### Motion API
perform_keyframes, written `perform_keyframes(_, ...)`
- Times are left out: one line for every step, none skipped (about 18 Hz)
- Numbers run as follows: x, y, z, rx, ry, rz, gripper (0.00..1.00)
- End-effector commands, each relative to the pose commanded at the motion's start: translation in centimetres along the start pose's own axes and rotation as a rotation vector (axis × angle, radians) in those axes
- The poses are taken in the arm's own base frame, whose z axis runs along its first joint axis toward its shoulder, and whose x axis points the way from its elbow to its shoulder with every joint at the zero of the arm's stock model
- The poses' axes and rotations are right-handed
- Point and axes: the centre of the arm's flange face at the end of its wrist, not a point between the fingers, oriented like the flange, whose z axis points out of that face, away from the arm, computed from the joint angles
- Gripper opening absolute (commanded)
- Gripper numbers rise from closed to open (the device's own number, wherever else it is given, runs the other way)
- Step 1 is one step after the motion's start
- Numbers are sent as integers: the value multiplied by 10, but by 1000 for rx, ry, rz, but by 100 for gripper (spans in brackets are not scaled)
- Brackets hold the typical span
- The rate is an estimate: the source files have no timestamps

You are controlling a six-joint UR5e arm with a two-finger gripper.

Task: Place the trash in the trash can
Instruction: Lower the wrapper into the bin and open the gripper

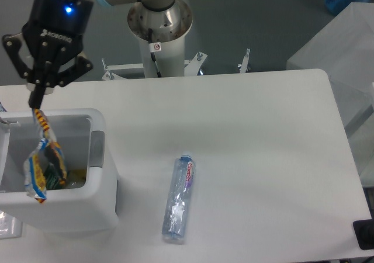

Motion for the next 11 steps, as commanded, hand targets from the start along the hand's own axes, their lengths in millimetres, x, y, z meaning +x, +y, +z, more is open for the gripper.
perform_keyframes(-2,5,5,-14,-5,-3,4)
perform_keyframes(-5,12,5,-19,-7,0,4)
perform_keyframes(-7,17,6,-25,-9,3,4)
perform_keyframes(-9,20,8,-30,-11,0,4)
perform_keyframes(-10,21,7,-32,-12,-1,4)
perform_keyframes(-9,23,7,-33,-11,0,4)
perform_keyframes(-11,25,6,-34,-14,-1,4)
perform_keyframes(-12,26,7,-36,-15,-1,4)
perform_keyframes(-11,26,8,-37,-16,5,4)
perform_keyframes(-14,25,11,-40,-20,4,4)
perform_keyframes(-15,26,14,-46,-22,2,5)
